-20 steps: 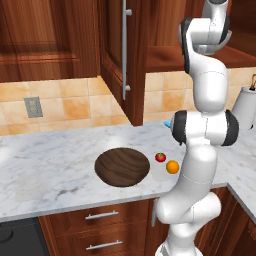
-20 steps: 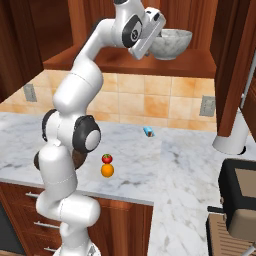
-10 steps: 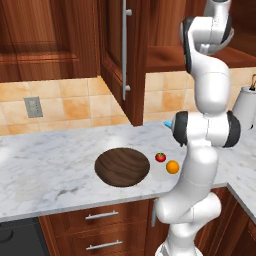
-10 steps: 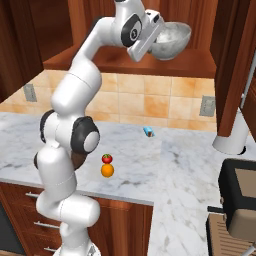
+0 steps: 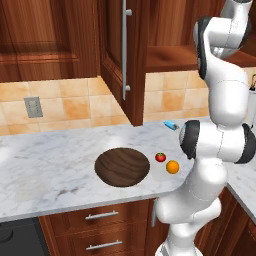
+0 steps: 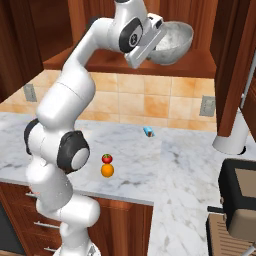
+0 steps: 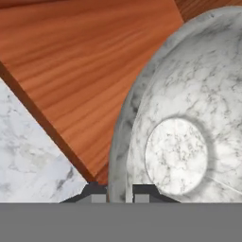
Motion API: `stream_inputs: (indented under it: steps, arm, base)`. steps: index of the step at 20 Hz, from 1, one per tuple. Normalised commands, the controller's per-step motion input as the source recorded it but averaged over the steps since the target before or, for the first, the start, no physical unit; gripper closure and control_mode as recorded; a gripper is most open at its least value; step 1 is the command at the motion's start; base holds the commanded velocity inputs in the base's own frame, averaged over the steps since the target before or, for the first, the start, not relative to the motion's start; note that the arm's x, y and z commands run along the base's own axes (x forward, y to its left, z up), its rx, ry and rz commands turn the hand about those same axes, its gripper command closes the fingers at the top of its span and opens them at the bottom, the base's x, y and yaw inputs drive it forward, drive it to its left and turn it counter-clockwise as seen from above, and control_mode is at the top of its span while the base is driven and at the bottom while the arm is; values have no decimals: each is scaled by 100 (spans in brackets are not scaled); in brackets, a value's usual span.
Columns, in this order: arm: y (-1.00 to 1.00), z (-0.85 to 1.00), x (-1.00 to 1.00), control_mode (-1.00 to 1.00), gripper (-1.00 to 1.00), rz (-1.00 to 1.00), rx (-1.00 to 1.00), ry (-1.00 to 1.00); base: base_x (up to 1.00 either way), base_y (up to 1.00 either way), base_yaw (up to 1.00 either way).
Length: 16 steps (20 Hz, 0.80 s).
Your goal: Pick both bowls and place them on the counter. Then place the tomato in one bowl and place the orange in the other bowl.
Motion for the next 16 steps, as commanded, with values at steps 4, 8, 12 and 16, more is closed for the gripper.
stream_inputs:
  steps: [4,8,12,16]
  arm:
    - [22,0,-96,-100,100,0,0,-1]
    - [30,0,-97,-100,100,0,0,0]
    - [23,0,-88,-100,100,0,4,3]
    - [18,-17,-87,-100,100,0,3,1]
  base:
    - [0,0,0]
    - [0,0,0]
    - [0,0,0]
    - [0,0,0]
